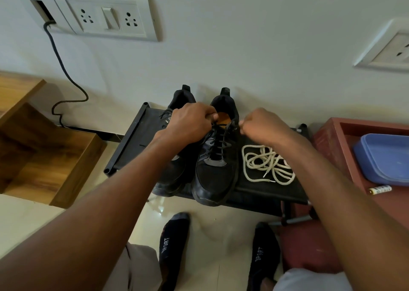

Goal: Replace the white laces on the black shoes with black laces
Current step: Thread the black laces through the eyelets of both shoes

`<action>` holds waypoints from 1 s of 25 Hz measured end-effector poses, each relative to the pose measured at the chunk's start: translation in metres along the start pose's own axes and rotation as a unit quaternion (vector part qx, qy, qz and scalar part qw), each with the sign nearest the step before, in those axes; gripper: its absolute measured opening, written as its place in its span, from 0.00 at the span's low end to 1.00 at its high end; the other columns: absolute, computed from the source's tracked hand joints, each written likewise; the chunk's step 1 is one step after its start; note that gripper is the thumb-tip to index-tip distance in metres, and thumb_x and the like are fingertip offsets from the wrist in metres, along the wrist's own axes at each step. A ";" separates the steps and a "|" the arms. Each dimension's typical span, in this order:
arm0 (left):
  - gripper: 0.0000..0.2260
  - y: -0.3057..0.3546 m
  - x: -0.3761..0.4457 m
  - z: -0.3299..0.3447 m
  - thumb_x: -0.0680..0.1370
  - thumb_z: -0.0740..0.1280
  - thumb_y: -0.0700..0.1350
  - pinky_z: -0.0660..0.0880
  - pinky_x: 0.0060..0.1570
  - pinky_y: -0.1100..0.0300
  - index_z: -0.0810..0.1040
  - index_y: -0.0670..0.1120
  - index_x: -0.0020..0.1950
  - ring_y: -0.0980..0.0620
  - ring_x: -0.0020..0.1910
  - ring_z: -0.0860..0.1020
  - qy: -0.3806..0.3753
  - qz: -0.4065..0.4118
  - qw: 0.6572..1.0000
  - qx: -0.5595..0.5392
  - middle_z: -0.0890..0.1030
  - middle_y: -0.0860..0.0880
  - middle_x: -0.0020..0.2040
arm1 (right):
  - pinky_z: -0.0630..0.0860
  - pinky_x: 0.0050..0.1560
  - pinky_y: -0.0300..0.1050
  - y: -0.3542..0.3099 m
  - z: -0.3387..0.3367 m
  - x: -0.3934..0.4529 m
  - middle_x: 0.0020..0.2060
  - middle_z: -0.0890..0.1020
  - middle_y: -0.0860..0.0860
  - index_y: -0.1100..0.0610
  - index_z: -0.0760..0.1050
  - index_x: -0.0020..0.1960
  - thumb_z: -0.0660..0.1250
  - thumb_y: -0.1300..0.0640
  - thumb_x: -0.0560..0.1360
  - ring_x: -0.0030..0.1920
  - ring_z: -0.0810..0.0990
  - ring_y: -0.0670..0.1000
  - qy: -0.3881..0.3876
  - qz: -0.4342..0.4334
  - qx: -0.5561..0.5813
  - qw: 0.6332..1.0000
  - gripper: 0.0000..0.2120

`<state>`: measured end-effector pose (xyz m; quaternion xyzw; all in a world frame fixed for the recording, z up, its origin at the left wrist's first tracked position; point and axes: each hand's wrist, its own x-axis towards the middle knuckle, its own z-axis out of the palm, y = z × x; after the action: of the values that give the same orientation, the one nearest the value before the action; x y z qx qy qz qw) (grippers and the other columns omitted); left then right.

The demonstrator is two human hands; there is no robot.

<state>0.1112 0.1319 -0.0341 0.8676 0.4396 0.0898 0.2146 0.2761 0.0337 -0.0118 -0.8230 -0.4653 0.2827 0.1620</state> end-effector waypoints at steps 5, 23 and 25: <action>0.11 0.002 -0.001 -0.011 0.86 0.61 0.52 0.73 0.43 0.53 0.83 0.53 0.59 0.50 0.40 0.78 -0.010 -0.031 0.998 -0.047 0.78 0.53 0.39 | 0.74 0.50 0.50 -0.032 -0.070 -0.027 0.35 0.72 0.48 0.53 0.76 0.42 0.66 0.50 0.82 0.42 0.73 0.49 0.091 -0.091 0.653 0.747 0.11; 0.10 -0.008 -0.004 -0.014 0.80 0.70 0.45 0.76 0.47 0.53 0.78 0.47 0.61 0.46 0.52 0.80 -0.086 -0.030 0.996 -0.015 0.82 0.47 0.52 | 0.77 0.47 0.52 0.002 0.026 0.000 0.43 0.83 0.56 0.61 0.82 0.46 0.75 0.54 0.78 0.47 0.82 0.57 0.009 0.038 0.048 0.998 0.10; 0.11 -0.008 -0.004 -0.012 0.80 0.71 0.48 0.78 0.50 0.50 0.79 0.46 0.59 0.45 0.50 0.80 -0.074 -0.030 0.997 -0.005 0.82 0.46 0.50 | 0.77 0.43 0.52 -0.001 0.024 0.001 0.43 0.80 0.55 0.61 0.81 0.52 0.73 0.56 0.79 0.43 0.78 0.55 0.009 0.078 0.138 0.987 0.08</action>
<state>0.0988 0.1366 -0.0266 0.8572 0.4478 0.0215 0.2534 0.2612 0.0346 -0.0302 -0.8289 -0.3547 0.3485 0.2563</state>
